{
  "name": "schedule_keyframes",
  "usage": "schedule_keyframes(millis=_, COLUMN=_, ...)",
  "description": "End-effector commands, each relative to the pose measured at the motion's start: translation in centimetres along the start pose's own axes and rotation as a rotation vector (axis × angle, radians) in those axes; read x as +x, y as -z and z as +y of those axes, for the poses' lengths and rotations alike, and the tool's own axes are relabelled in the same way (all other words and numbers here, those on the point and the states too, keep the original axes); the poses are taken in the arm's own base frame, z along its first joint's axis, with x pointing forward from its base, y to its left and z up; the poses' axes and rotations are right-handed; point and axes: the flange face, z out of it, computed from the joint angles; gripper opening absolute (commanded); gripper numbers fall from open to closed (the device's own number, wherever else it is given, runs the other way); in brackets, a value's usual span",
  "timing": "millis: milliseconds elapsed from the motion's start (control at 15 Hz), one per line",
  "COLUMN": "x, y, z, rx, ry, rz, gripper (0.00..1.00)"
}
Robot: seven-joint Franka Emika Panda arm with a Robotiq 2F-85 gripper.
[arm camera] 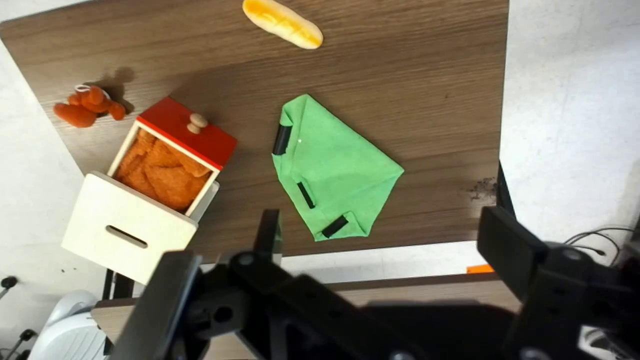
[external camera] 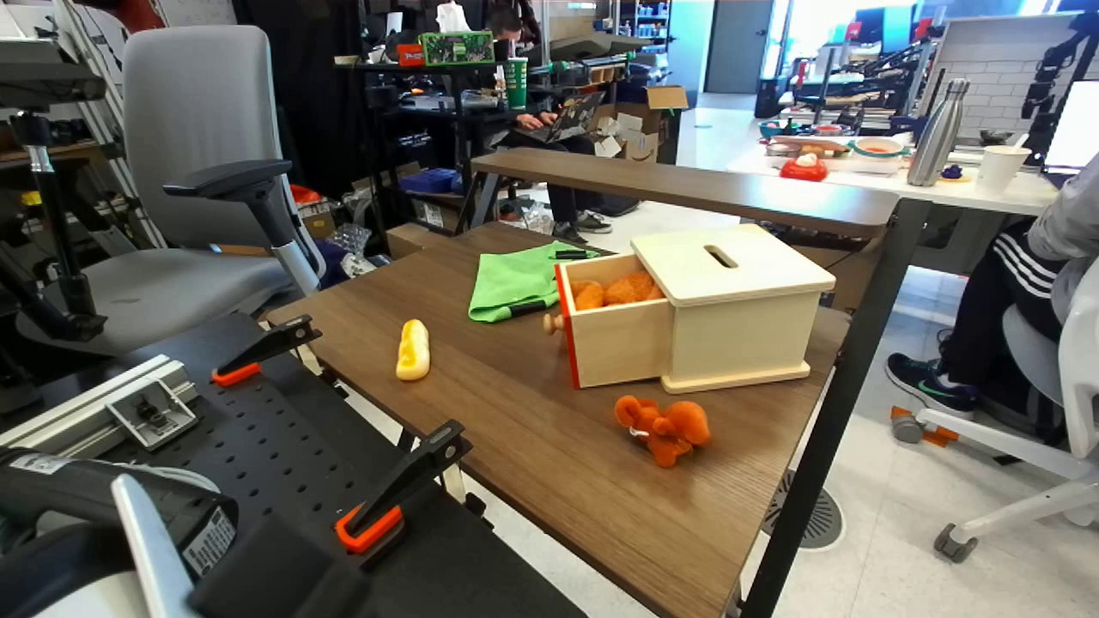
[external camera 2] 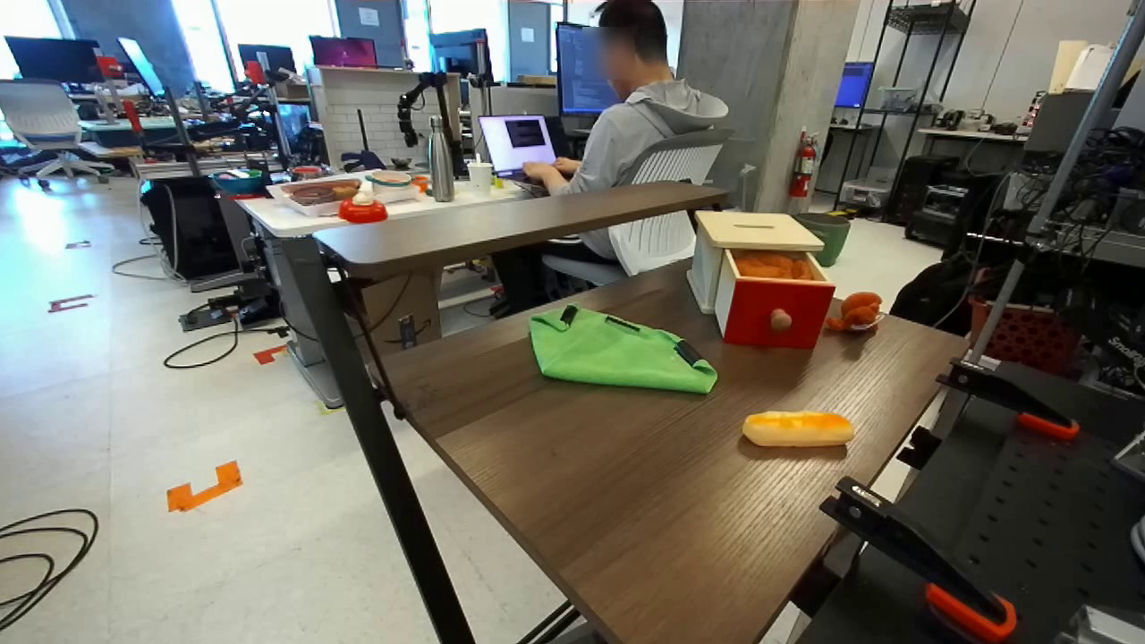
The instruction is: Move the green towel towards you
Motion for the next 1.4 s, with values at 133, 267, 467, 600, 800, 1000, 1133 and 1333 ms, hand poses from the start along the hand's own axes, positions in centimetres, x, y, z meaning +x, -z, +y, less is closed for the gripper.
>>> schedule_keyframes(millis=133, x=4.5, y=-5.2, z=0.9, rx=0.059, ry=-0.003, rz=-0.015, gripper=1.0)
schedule_keyframes(millis=267, x=5.8, y=-7.5, z=1.6, rx=0.075, ry=0.009, rz=-0.057, gripper=1.0)
schedule_keyframes(millis=467, x=7.0, y=-10.7, z=2.7, rx=0.077, ry=0.023, rz=-0.088, gripper=1.0)
schedule_keyframes(millis=600, x=7.7, y=-12.8, z=3.4, rx=0.077, ry=0.024, rz=-0.09, gripper=1.0)
schedule_keyframes(millis=800, x=9.0, y=-15.5, z=3.8, rx=0.084, ry=0.009, rz=-0.095, gripper=1.0)
schedule_keyframes(millis=1000, x=10.2, y=-18.6, z=3.6, rx=0.105, ry=-0.006, rz=-0.095, gripper=1.0)
schedule_keyframes(millis=1133, x=10.6, y=-20.5, z=3.4, rx=0.113, ry=-0.006, rz=-0.111, gripper=1.0)
schedule_keyframes(millis=1333, x=10.9, y=-23.1, z=3.4, rx=0.126, ry=-0.015, rz=-0.146, gripper=1.0)
